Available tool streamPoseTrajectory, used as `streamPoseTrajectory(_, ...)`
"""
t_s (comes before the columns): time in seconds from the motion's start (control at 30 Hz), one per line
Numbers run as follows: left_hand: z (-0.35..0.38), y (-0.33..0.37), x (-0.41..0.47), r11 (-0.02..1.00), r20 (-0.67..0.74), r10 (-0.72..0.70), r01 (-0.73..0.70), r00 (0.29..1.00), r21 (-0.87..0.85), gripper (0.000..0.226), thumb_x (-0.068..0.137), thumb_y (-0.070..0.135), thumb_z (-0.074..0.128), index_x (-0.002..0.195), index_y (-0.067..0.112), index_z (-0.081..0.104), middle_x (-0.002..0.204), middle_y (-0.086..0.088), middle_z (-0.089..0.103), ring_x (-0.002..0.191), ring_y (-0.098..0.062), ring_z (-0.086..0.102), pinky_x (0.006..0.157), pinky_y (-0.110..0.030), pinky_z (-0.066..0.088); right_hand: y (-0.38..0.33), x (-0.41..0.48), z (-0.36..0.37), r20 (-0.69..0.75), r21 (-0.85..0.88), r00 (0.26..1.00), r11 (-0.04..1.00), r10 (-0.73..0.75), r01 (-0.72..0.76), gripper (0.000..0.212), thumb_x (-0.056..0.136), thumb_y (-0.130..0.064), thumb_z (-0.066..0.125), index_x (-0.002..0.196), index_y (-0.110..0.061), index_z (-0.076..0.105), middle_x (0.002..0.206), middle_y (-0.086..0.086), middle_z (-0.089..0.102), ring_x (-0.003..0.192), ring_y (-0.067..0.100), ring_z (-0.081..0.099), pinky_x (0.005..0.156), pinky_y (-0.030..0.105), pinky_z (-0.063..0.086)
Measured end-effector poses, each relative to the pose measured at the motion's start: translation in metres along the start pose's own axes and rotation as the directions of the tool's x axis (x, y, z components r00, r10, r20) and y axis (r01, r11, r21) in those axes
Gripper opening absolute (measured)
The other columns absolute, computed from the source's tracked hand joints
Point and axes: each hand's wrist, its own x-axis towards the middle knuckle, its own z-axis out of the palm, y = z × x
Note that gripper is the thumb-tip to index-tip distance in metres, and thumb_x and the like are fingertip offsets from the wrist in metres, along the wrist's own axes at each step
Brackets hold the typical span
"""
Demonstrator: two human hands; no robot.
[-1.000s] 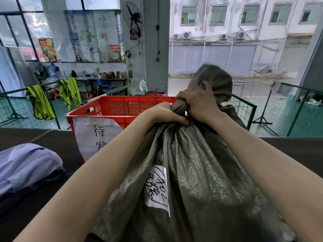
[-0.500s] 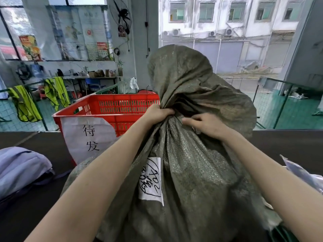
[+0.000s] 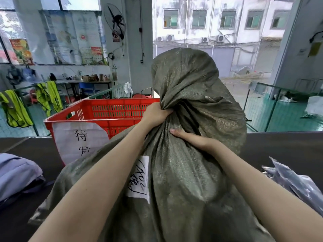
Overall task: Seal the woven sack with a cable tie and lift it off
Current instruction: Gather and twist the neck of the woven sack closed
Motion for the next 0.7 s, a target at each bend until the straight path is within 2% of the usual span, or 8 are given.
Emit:
streamPoseTrajectory(0.03,0.0,0.002,0.002,1.0,0.015,0.012,-0.012,1.0,0.027,0.038,0.089,0.029,0.055,0.115,0.002,0.064,0.122,-0.024,0.063,0.118,-0.035,0.056,0.092,-0.037,0.043,-0.003,-0.006,0.0,0.012,0.032,1.0,0.999,-0.005,0.005,0.042,0.089,-0.057,0.042,0.122,-0.032,0.049,0.128,-0.011,0.056,0.119,0.007,0.05,0.111,0.024,0.028)
streamPoseTrajectory(0.1,-0.001,0.005,0.008,0.997,0.056,0.012,-0.017,0.998,0.082,0.039,0.089,0.031,0.056,0.115,0.002,0.064,0.121,-0.024,0.063,0.117,-0.033,0.056,0.089,-0.035,0.043,-0.007,-0.01,0.003,0.009,0.097,1.0,0.995,-0.013,0.012,0.041,0.091,-0.054,0.04,0.125,-0.033,0.05,0.119,-0.012,0.057,0.115,0.007,0.052,0.104,0.021,0.032)
streamPoseTrajectory(0.23,0.002,0.01,0.018,0.986,0.201,-0.011,-0.022,0.98,0.165,0.043,0.086,0.034,0.06,0.113,0.001,0.065,0.117,-0.022,0.065,0.112,-0.031,0.059,0.091,-0.034,0.044,0.001,-0.002,0.02,-0.012,0.18,1.0,0.983,0.022,-0.02,0.049,0.074,-0.074,0.046,0.109,-0.043,0.059,0.13,-0.011,0.058,0.122,0.012,0.053,0.113,0.032,0.033)
streamPoseTrajectory(0.3,0.008,0.011,0.018,0.973,0.262,-0.02,-0.042,0.965,0.228,0.043,0.087,0.034,0.06,0.113,0.001,0.065,0.116,-0.022,0.065,0.111,-0.03,0.059,0.09,-0.032,0.044,0.011,0.002,0.029,-0.023,0.27,1.0,0.963,0.011,-0.005,0.042,0.085,-0.061,0.044,0.117,-0.037,0.057,0.124,-0.009,0.061,0.118,0.012,0.056,0.107,0.027,0.039)
streamPoseTrajectory(0.4,0.028,0.008,0.012,0.949,0.302,-0.058,-0.042,0.951,0.314,0.046,0.086,0.036,0.06,0.115,0.0,0.063,0.119,-0.022,0.064,0.111,-0.031,0.059,0.088,-0.032,0.045,0.031,0.001,0.042,-0.008,0.438,1.0,0.899,0.027,-0.021,0.037,0.093,-0.045,0.042,0.122,-0.025,0.056,0.111,-0.005,0.066,0.097,0.01,0.063,0.084,0.018,0.049)
streamPoseTrajectory(0.5,0.042,0.006,0.01,0.933,0.307,-0.098,-0.02,0.947,0.359,0.049,0.085,0.036,0.061,0.116,-0.002,0.061,0.121,-0.022,0.062,0.112,-0.033,0.058,0.089,-0.033,0.045,0.047,0.001,0.046,-0.032,0.544,0.999,0.839,0.039,-0.015,0.043,0.096,-0.037,0.042,0.129,-0.013,0.055,0.124,0.006,0.064,0.101,0.017,0.064,0.088,0.022,0.048)
streamPoseTrajectory(0.63,0.052,0.008,0.011,0.924,0.316,-0.13,-0.001,0.94,0.383,0.052,0.084,0.038,0.062,0.121,0.001,0.059,0.125,-0.018,0.061,0.116,-0.032,0.056,0.095,-0.033,0.043,0.062,0.005,0.042,0.016,0.606,1.0,0.795,0.021,-0.027,0.028,0.097,-0.035,0.041,0.093,-0.022,0.066,0.08,-0.01,0.072,0.062,-0.002,0.068,0.057,0.008,0.053)
streamPoseTrajectory(0.7,0.059,0.005,0.01,0.915,0.351,-0.147,-0.008,0.925,0.403,0.051,0.084,0.038,0.063,0.12,0.002,0.06,0.124,-0.017,0.061,0.115,-0.031,0.057,0.095,-0.033,0.044,0.066,0.001,0.044,0.02,0.617,1.0,0.787,0.022,-0.03,0.027,0.097,-0.033,0.041,0.091,-0.023,0.065,0.074,-0.013,0.074,0.062,-0.004,0.069,0.057,0.007,0.053)
